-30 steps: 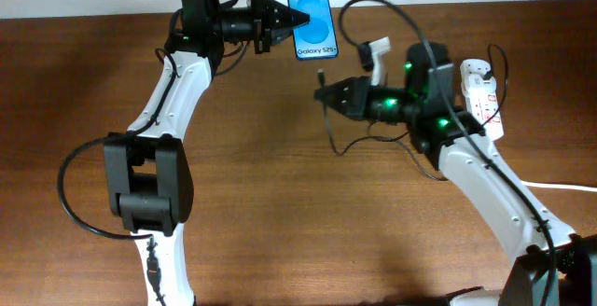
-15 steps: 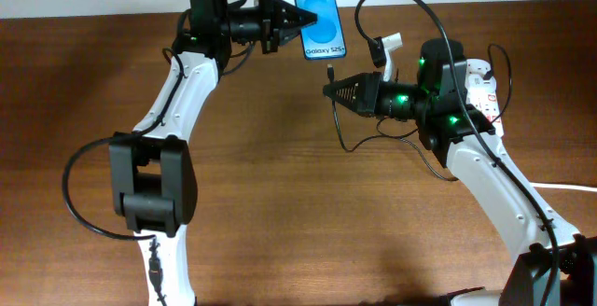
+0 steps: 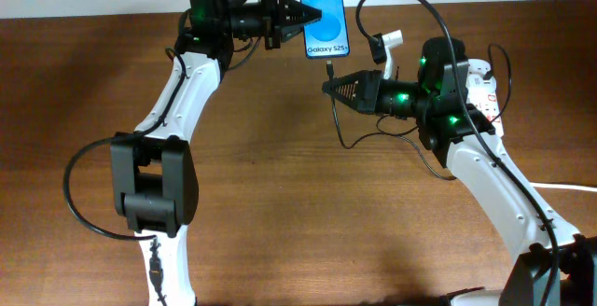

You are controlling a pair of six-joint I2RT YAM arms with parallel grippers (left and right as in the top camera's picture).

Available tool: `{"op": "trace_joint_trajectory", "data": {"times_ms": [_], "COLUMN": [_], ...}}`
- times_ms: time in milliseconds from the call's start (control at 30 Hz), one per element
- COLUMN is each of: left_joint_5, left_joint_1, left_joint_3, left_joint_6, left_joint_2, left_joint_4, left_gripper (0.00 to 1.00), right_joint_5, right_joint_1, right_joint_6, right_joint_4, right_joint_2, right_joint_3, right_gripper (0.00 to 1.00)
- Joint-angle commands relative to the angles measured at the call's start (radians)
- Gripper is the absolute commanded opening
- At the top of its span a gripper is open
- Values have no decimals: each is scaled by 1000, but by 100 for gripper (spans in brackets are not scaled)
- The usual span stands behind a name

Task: Plug charger to phone and switch on socket
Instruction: 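Insert the cable plug upward into the phone's bottom port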

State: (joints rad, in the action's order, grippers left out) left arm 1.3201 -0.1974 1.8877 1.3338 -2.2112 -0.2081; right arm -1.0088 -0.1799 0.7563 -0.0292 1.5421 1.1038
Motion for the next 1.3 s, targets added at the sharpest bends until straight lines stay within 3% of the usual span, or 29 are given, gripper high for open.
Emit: {"op": "trace_joint_trajectory", "data": {"times_ms": [0,1267], "left_joint_5": [22,68], "left_joint_1": [-14,-1], "left_joint_3": [15,15], "left_joint_6": [9,1], "left_joint_2": [20,20], "left_joint_4": [-13,-16], "left_gripper": [0,0], "right_joint_5": [-20,-8], "right_joint_1": [-3,34], "right_joint_6": [-14,-11], "right_joint_4": [-6,-14], "right_joint_2": [3,3], "right_joint_3": [-4,-4], "right_gripper": [4,4]}}
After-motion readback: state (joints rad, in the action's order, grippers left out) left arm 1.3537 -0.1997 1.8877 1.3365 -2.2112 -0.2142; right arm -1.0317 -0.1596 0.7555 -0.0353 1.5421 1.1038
